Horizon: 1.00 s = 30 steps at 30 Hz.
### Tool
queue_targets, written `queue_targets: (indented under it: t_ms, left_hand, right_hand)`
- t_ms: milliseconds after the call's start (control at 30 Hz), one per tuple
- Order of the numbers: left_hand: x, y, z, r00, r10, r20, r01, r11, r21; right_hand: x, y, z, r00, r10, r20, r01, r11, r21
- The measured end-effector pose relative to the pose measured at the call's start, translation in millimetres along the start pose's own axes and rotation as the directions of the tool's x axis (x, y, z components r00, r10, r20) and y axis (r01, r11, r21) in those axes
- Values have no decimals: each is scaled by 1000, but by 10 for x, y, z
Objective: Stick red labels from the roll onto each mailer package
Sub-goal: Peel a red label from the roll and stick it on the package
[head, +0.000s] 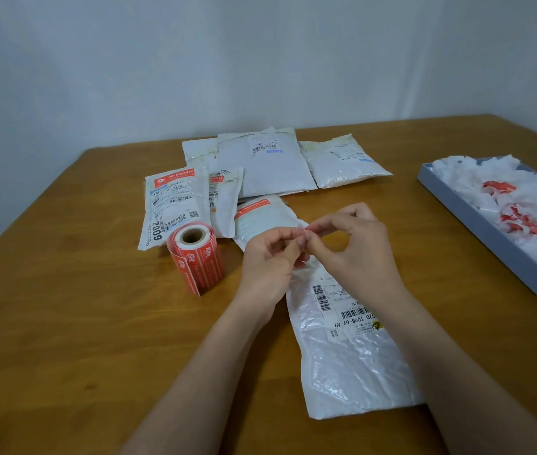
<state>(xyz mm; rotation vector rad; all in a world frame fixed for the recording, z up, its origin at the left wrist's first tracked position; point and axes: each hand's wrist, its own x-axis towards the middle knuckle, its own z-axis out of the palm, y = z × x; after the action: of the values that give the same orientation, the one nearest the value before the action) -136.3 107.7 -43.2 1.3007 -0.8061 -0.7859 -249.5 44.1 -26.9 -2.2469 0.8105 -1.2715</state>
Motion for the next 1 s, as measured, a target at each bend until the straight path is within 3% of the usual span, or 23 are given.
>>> queue_targets:
  t_ms: [367, 533, 767, 1000]
  left_hand:
    - [-2, 3, 8, 1000, -13, -5, 13, 1000, 20]
    - [-6, 14, 10, 999, -32, -2, 32, 999, -20]
    - [-5, 34, 5, 999, -52, -10, 52, 998, -29]
    - [-15, 41, 3, 999, -51, -13, 50, 999, -12]
  right_hand:
    - [-4, -5, -7, 1000, 10, 21, -10, 1000, -25]
    - [7, 69, 4, 989, 139, 47, -140, 990, 19]
    - [40, 62, -27, 975, 183, 129, -204, 964, 169]
    - [36, 83, -20, 963, 218, 157, -244, 955, 170]
